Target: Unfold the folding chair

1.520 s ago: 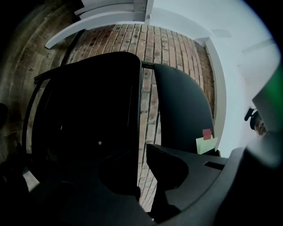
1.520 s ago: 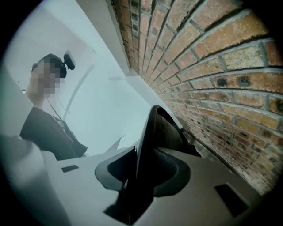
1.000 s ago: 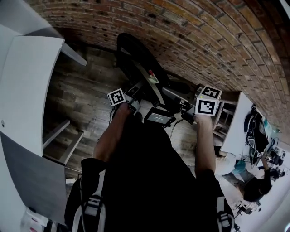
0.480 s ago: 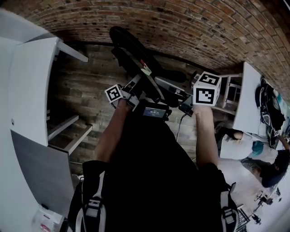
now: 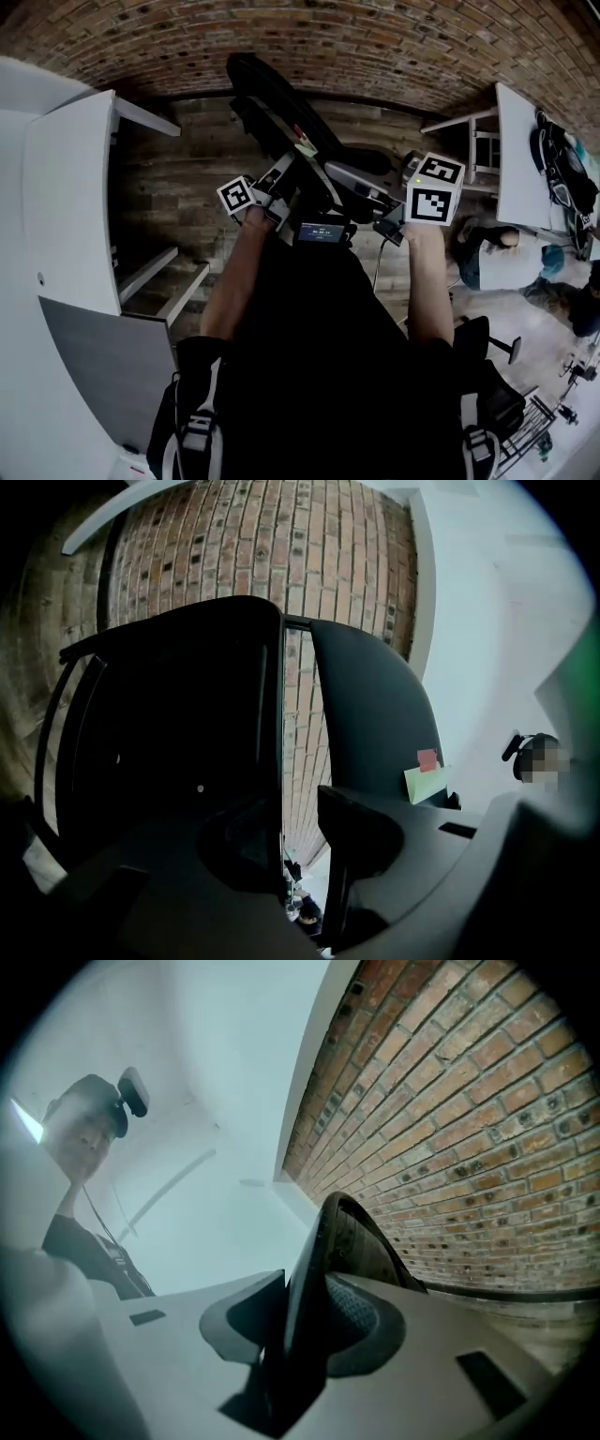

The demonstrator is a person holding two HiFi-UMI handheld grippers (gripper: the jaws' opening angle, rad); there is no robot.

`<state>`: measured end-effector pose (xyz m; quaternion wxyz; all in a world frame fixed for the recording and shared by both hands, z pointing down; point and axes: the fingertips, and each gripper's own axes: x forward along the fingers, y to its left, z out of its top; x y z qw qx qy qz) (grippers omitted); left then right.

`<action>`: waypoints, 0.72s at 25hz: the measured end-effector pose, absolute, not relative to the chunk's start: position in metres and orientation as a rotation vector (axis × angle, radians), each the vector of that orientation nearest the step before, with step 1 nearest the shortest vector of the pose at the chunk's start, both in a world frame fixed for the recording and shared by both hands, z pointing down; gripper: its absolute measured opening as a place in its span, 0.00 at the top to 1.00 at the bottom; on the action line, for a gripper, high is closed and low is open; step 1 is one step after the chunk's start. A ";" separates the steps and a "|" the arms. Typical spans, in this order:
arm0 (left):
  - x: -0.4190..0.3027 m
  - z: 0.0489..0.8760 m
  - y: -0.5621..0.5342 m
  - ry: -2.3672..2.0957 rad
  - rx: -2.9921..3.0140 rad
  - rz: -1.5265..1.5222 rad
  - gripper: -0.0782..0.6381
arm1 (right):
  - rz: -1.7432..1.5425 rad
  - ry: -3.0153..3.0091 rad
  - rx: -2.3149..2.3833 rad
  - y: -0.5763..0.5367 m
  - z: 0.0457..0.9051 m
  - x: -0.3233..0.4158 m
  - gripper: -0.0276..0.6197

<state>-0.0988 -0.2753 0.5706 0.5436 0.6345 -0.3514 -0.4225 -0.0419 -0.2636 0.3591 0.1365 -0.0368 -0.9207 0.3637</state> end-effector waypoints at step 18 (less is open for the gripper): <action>-0.024 0.591 -0.186 -0.604 1.474 -0.899 0.71 | 1.107 -2.644 0.267 -0.167 0.379 0.011 0.76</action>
